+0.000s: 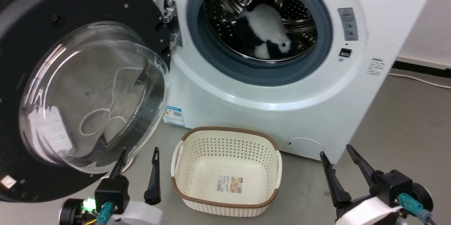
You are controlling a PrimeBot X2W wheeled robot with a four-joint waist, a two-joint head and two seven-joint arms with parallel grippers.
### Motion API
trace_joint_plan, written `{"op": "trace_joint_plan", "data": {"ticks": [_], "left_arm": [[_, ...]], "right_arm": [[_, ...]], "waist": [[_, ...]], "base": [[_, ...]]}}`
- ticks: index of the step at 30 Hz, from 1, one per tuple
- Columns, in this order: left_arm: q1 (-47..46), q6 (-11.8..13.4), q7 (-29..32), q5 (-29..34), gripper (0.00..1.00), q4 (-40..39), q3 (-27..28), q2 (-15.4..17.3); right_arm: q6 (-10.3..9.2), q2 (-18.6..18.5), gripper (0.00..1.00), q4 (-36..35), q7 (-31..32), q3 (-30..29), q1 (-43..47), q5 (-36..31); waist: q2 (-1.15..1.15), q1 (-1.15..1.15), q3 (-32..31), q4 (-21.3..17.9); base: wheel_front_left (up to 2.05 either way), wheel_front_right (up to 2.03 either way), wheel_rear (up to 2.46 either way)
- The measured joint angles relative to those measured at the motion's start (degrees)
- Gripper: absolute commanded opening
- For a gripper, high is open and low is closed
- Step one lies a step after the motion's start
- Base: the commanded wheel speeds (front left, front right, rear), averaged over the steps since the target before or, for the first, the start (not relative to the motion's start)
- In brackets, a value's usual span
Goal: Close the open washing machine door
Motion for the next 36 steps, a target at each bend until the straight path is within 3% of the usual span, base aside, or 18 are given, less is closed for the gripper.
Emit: {"op": "trace_joint_plan", "data": {"ticks": [36], "left_arm": [[2.03, 1.81, -4.44, -0.97, 1.0, -2.87, -0.11, -0.02]], "right_arm": [[0.0, -0.74, 1.0, 3.52, -4.34, 5.26, -2.05, 2.85]], "waist": [[0.0, -0.01, 0.52, 8.86]], "base": [[0.0, 0.0, 0.0]]}}
